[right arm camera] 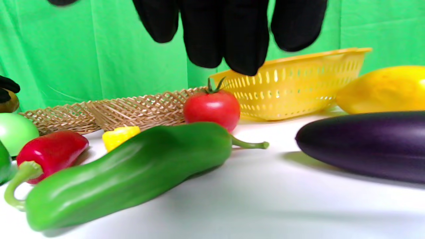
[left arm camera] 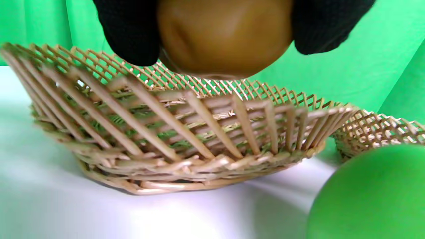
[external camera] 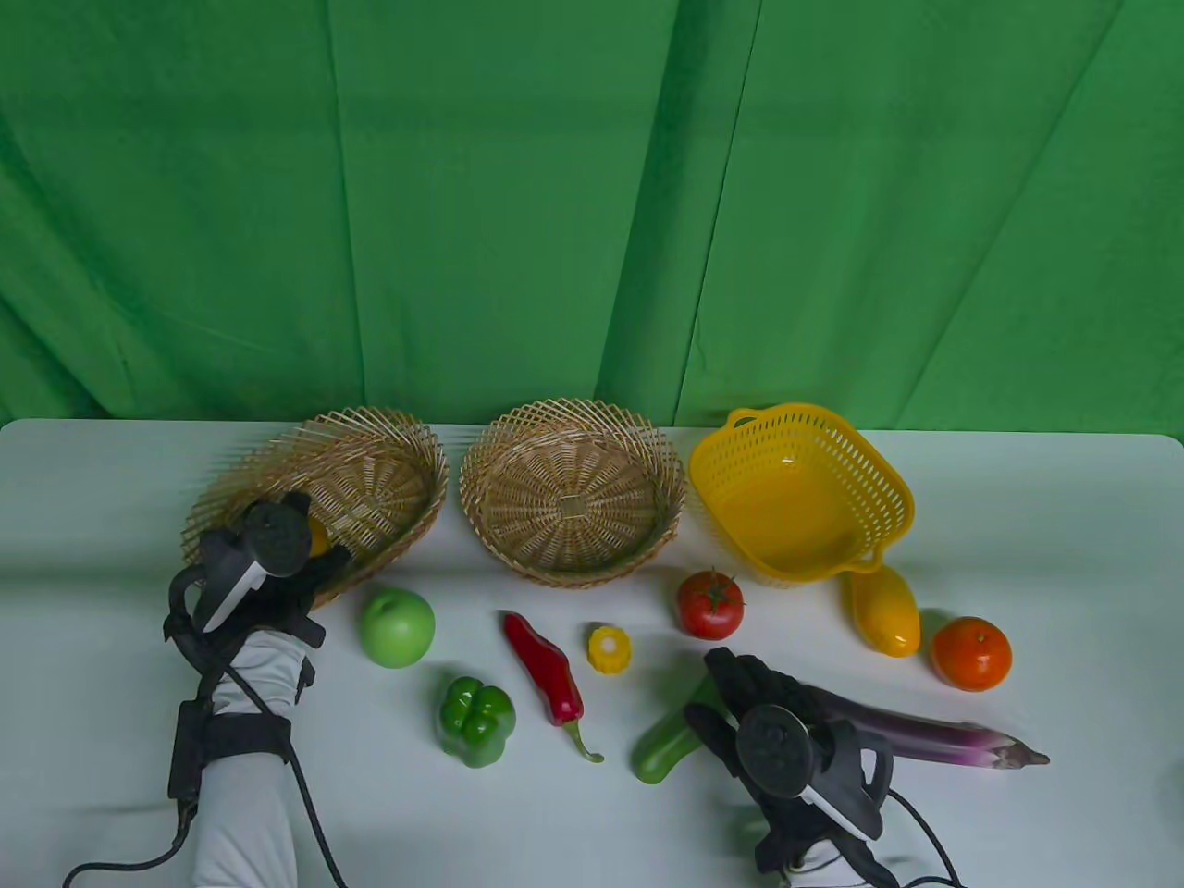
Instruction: Place 10 objects into 3 containers, with green background
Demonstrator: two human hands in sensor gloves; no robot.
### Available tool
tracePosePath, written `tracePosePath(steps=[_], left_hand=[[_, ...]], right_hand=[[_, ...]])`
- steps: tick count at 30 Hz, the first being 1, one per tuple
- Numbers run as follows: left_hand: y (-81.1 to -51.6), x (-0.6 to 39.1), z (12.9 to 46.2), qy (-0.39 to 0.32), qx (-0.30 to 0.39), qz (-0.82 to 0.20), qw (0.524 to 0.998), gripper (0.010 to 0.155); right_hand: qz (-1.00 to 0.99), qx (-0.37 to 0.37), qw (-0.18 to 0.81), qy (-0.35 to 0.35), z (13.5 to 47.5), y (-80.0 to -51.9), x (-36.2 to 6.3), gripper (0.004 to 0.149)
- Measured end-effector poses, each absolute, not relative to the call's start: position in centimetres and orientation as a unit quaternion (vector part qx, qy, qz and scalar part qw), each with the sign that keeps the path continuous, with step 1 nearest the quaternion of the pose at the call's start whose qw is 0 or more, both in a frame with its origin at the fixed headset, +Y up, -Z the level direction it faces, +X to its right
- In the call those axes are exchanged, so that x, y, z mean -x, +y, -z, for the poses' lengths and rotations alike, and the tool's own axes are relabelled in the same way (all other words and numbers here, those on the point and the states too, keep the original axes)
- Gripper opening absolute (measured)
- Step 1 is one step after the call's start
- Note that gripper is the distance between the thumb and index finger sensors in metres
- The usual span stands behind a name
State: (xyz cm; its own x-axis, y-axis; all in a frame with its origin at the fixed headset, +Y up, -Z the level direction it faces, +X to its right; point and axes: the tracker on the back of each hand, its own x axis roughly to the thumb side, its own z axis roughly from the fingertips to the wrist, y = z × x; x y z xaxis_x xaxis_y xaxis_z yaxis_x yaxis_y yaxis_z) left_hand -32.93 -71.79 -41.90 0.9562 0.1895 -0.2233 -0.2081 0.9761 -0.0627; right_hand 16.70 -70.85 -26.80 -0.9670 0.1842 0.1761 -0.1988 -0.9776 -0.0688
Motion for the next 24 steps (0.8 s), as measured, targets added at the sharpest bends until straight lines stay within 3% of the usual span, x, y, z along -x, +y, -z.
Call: tracePosePath(steps=[9, 18, 24], left_hand=[[-73.4, 32.8, 43.3, 0.153, 0.080, -0.096, 0.980, 0.080], [-71.6, 31.8, 42.3, 0.111, 0.039, -0.103, 0.988, 0.075], [-69.9, 30.4, 40.2, 0.039, -0.009, -0.121, 0.992, 0.074]], right_hand=[[-0.991, -0.082, 0.096, -0.035, 27.1, -70.9, -16.8, 0.070], [-0.991, -0.085, 0.099, -0.037, 27.1, -70.9, -16.9, 0.070], [-0.990, -0.087, 0.104, -0.034, 27.2, -71.0, -16.9, 0.070]])
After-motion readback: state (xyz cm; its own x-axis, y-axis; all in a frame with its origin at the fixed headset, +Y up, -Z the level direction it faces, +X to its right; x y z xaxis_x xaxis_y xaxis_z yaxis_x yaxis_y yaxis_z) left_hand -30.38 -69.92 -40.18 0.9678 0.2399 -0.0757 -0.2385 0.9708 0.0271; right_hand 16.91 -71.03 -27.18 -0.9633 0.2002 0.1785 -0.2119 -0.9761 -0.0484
